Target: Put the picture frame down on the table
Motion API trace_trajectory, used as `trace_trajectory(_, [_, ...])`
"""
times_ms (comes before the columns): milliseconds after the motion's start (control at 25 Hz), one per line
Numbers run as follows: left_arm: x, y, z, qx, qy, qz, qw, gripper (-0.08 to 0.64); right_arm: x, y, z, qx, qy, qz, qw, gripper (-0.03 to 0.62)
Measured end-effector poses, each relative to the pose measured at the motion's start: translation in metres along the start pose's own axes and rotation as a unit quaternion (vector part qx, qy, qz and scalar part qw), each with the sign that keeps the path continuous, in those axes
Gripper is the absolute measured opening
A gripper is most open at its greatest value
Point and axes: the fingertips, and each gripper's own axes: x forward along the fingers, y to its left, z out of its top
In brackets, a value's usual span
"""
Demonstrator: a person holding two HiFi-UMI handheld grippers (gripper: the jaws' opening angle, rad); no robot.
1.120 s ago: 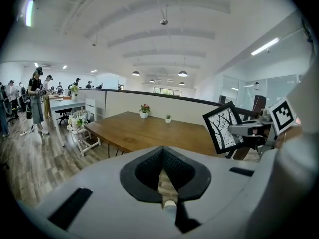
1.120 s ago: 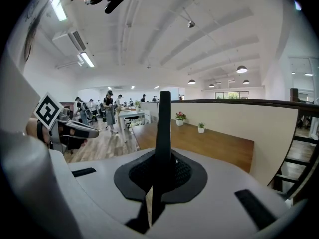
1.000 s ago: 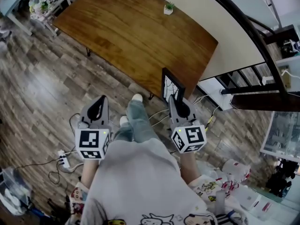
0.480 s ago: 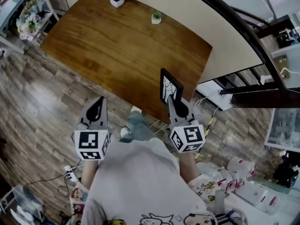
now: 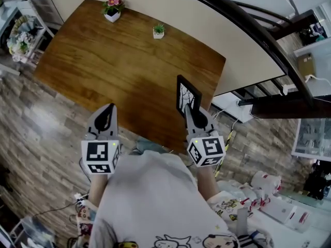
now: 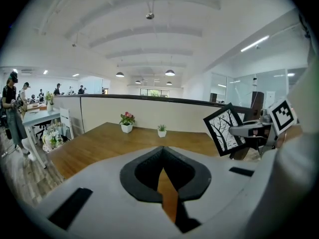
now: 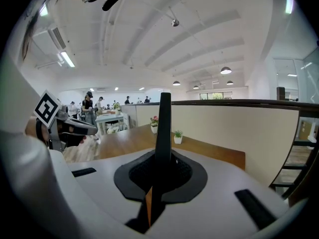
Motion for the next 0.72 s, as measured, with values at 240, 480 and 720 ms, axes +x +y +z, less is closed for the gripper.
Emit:
trace_trajectory(240, [0.031,-0.007,0.016,0.01,-0.001,-0.011,0.9999,0.003,0.011,-0.023,0.009,0.002,-0.007,-0.009,1.0,0.012])
trace_trajectory(480, [0.053,-0.021,0.026,0.023,-0.002,-0.038,0.999,0.003,0.006,-0.042,0.006,0.015,-0.01,-0.037,0.999,0.011])
trace_trajectory(720, [0.075,-0.038,0.036,0.042,0.005,-0.081,0.9958,0.003,-0.004,-0.055,0.004,0.034,-0.012,-0.075,0.997,0.011])
